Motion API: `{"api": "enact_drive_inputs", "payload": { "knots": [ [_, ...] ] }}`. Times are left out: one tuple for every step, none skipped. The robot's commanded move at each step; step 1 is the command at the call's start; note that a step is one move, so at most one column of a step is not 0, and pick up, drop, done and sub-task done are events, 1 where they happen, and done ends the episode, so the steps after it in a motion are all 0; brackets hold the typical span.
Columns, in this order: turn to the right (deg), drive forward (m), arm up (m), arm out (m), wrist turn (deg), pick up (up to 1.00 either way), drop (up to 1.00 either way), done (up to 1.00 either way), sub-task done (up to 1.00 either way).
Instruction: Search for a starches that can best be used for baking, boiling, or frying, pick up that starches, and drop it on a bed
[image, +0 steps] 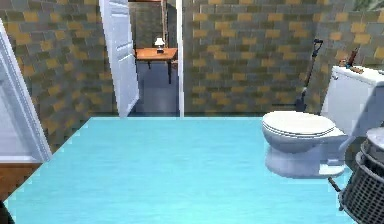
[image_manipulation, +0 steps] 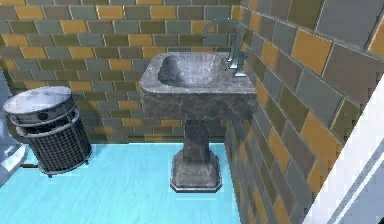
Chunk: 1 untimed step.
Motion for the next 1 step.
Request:
{"api": "enact_drive_inputs", "payload": {
  "knots": [
    [6.0,0.0,0.0,0.0,0.0,0.0,0.0,0.0,0.0]
  ]
}}
